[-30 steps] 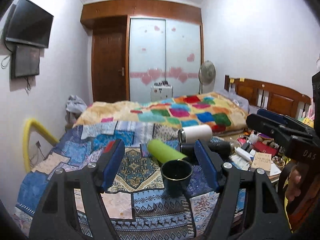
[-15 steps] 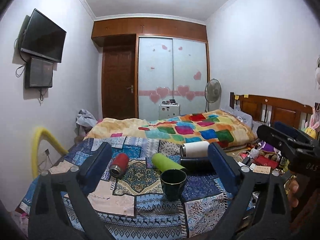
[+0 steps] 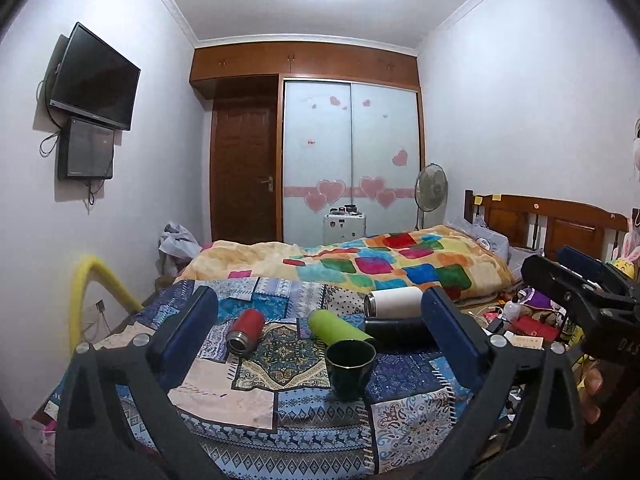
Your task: Flip cup upright
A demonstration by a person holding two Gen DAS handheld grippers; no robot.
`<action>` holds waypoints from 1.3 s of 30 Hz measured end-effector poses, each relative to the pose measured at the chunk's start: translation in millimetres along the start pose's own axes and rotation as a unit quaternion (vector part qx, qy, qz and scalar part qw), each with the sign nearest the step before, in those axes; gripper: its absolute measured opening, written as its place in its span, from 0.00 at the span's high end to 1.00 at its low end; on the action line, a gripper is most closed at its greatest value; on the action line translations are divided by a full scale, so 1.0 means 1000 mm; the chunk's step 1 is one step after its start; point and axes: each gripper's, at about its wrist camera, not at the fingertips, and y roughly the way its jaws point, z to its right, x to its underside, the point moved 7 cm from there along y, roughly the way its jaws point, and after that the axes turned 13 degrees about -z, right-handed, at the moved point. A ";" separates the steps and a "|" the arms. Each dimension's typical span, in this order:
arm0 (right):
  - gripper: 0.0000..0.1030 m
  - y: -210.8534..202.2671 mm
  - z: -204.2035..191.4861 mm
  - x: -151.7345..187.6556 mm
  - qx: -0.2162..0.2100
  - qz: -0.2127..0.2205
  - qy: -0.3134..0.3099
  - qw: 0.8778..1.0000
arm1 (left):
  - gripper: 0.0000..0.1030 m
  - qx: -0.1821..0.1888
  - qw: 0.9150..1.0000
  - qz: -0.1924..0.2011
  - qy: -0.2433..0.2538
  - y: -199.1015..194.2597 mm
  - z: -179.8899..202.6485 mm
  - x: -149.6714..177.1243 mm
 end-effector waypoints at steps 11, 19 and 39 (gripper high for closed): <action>0.00 -0.005 -0.002 0.001 -0.001 0.002 -0.001 1.000 | 0.00 0.001 1.000 0.003 -0.001 -0.006 0.003 0.001; 0.00 -0.004 -0.002 0.001 0.000 0.002 0.000 1.000 | 0.00 0.002 1.000 0.001 -0.002 -0.008 0.003 0.000; 0.00 -0.004 0.003 0.001 0.007 -0.008 0.001 1.000 | 0.00 0.016 1.000 -0.016 -0.008 0.001 0.006 0.000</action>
